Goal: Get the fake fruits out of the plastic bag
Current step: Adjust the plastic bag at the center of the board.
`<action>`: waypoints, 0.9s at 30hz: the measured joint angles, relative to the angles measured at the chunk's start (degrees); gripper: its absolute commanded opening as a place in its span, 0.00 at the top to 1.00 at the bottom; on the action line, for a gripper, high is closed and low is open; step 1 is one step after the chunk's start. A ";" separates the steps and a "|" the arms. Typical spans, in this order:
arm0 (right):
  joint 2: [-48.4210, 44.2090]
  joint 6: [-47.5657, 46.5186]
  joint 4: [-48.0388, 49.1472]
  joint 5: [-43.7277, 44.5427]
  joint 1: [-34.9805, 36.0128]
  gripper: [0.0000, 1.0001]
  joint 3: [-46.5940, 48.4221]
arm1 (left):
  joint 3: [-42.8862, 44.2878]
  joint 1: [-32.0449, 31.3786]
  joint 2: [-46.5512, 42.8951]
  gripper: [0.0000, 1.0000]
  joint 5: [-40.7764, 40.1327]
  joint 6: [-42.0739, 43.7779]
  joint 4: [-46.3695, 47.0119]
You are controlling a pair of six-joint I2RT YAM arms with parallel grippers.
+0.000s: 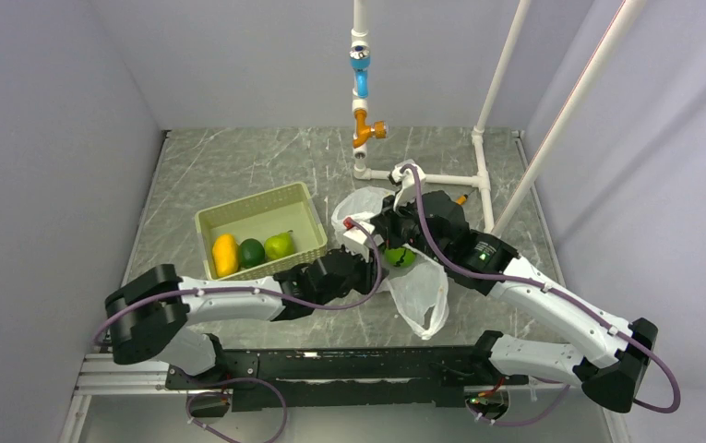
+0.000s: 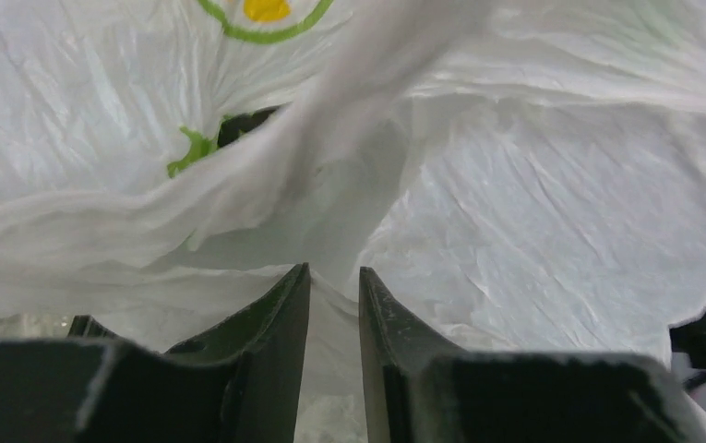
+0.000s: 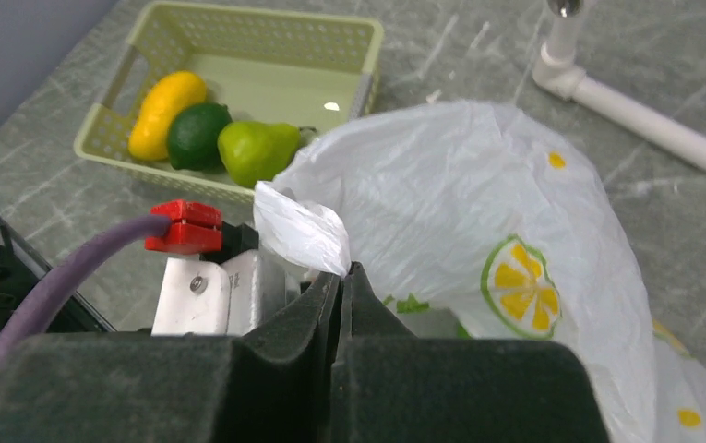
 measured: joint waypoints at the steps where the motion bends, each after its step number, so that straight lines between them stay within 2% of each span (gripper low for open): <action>1: 0.00 0.00 -0.02 -0.07 0.00 1.00 0.00 | 0.00 0.00 0.94 0.69 -0.02 -0.04 0.22; 8: 0.11 -0.07 -3.80 0.37 -0.31 1.00 0.00 | 0.66 0.00 4.94 0.71 -0.50 -2.64 1.40; 11: 0.09 -0.02 -3.69 0.57 -0.26 1.00 0.00 | -2.25 -0.02 5.88 0.72 -0.33 -4.96 2.67; 18: 0.28 -0.17 -3.63 2.19 -0.11 1.00 1.97 | -4.72 -0.11 13.11 0.71 -0.11 -6.56 -0.72; 21: 0.28 -0.48 -3.28 3.04 -0.11 1.00 3.82 | -3.96 -0.11 13.05 0.65 0.00 -6.27 -1.88; 25: 0.02 -0.68 -2.36 3.69 -0.11 1.00 4.74 | -3.85 -0.11 9.79 0.46 0.00 -5.03 -5.79; 27: -0.17 -0.68 -2.38 3.72 -0.11 0.92 4.72 | -3.37 -0.13 6.47 0.40 0.09 -4.09 -8.20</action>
